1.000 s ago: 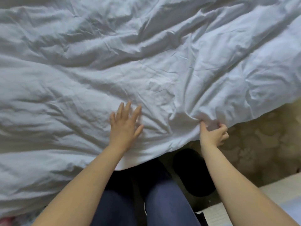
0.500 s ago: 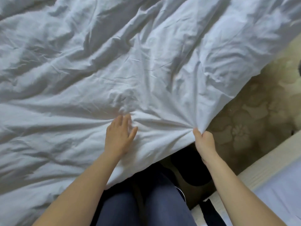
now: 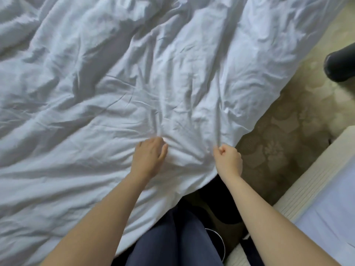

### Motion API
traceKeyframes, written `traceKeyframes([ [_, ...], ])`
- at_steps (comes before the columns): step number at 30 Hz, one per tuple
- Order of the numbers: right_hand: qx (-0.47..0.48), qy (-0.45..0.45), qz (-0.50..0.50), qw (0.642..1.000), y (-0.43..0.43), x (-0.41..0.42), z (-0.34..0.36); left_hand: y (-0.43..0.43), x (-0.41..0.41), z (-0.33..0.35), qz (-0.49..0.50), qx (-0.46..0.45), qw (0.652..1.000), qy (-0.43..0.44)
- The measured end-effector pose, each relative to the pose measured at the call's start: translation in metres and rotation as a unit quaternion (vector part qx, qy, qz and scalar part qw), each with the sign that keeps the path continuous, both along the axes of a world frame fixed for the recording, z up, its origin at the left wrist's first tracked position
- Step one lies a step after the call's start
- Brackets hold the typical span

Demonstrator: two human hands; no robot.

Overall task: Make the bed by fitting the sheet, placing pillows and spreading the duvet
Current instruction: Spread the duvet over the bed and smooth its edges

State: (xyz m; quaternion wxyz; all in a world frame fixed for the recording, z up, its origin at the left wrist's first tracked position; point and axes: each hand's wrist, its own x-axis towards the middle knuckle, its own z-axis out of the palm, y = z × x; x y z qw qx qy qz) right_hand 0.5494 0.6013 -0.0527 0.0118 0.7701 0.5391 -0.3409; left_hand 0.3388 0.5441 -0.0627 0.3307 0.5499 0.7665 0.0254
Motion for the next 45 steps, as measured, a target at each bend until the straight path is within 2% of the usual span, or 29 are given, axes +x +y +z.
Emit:
traceKeyframes([
  [5,0.084,0.061,0.050,0.993,0.068,-0.026,0.020,0.065,-0.029,0.025,0.032,0.024,0.998,-0.047],
  [13,0.137,0.048,0.071,0.987,0.200,-0.060,0.056,0.208,-0.052,0.045,-0.103,0.037,0.993,-0.031],
  [18,0.187,-0.011,0.114,0.976,0.279,-0.021,0.070,0.303,-0.018,0.062,-0.156,0.056,0.986,-0.020],
  [23,0.244,-0.094,0.122,0.957,0.377,0.064,0.064,0.401,0.045,0.072,-0.172,0.090,0.981,-0.024],
  [26,0.243,-0.110,0.108,0.958,0.440,0.115,0.060,0.462,0.093,0.070,-0.144,0.088,0.985,-0.037],
  [35,0.172,-0.052,0.153,0.972,0.607,0.244,0.049,0.643,0.245,0.069,0.038,0.124,0.991,-0.036],
  [40,0.149,0.023,0.127,0.980,0.675,0.276,0.051,0.712,0.277,0.073,0.086,0.105,0.991,-0.016],
  [45,0.112,0.079,0.159,0.978,0.713,0.278,0.053,0.770,0.286,0.079,0.164,0.102,0.979,-0.059],
])
